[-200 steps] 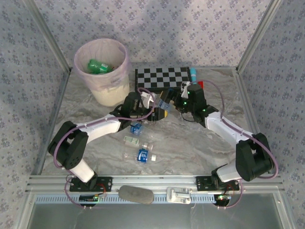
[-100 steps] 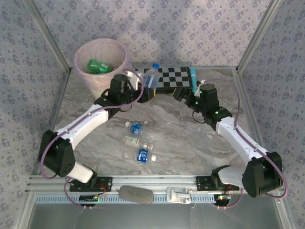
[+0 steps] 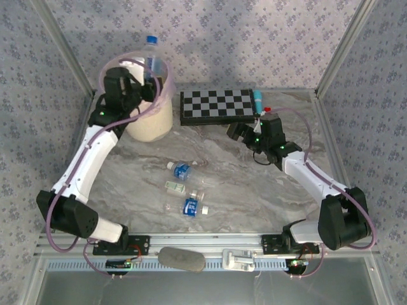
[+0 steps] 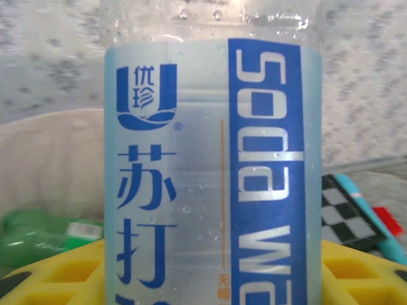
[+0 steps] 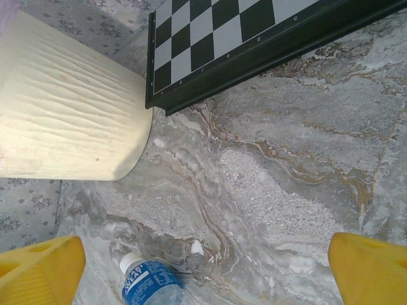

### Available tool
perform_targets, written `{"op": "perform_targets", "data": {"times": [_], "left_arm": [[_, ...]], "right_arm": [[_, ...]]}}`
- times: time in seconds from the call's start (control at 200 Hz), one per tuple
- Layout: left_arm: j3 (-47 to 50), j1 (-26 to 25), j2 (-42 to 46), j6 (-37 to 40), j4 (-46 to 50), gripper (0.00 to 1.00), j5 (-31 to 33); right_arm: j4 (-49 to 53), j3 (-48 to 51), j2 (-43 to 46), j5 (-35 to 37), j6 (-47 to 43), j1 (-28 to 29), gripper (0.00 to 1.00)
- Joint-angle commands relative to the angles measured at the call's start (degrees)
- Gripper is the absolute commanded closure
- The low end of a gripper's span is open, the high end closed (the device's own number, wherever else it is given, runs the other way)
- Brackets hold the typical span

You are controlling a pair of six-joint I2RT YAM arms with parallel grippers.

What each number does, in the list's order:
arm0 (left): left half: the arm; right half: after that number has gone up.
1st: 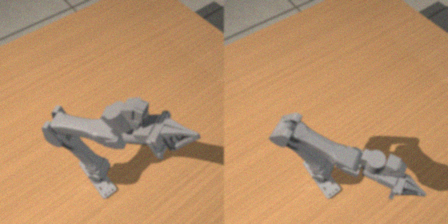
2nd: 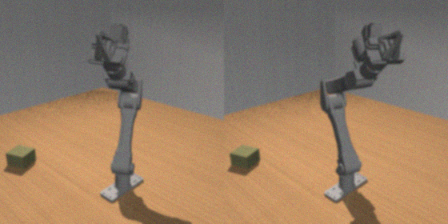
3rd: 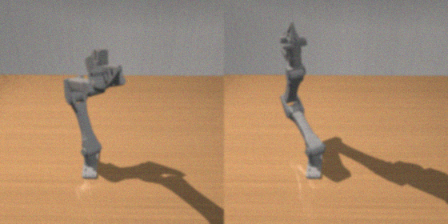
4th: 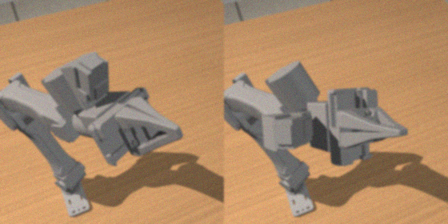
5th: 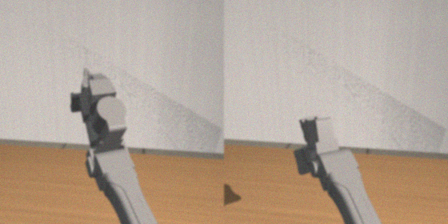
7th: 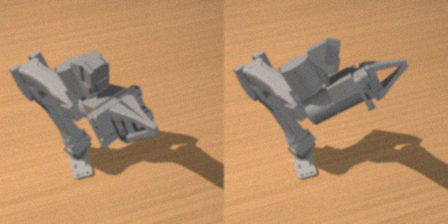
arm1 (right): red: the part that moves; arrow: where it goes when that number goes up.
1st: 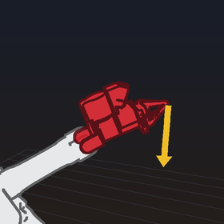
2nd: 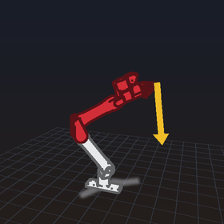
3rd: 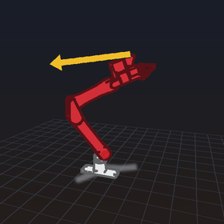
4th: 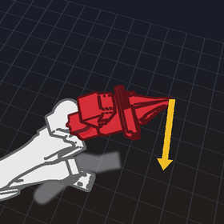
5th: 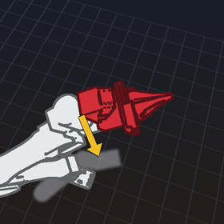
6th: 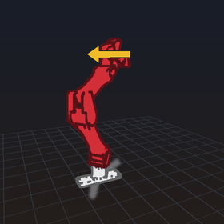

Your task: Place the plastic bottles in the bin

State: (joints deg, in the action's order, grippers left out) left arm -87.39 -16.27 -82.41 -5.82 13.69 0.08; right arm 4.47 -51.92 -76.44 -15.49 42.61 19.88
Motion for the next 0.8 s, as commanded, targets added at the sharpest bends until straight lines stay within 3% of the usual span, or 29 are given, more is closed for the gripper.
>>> {"op": "perform_targets", "data": {"times": [0.0, 0.205, 0.485, 0.695, 0.795], "left_arm": [[-3.5, 3.7, -2.3, 1.6, 4.0, 0.50, 2.3], [-7.0, 9.1, -6.2, -0.7, 9.6, 0.48, -0.1], [-12.0, 9.5, -11.3, -0.5, 16.0, 0.44, -1.9], [-12.4, 9.5, -12.2, -2.0, 16.2, 0.18, -2.0], [-12.1, 9.4, -11.2, -2.6, 15.7, 0.11, -2.3]], "right_arm": [[-0.7, -0.5, 0.0, -0.8, 0.1, 0.4, 0.00], [-0.1, -0.7, 0.1, -0.7, -0.2, 0.6, 0.00], [1.7, -1.2, 0.8, -0.1, -1.0, 0.6, 0.00], [2.3, -0.9, 1.9, 1.1, -1.6, 0.6, 0.00], [2.0, -1.2, 1.5, 0.6, -2.2, 0.8, 0.00]]}}
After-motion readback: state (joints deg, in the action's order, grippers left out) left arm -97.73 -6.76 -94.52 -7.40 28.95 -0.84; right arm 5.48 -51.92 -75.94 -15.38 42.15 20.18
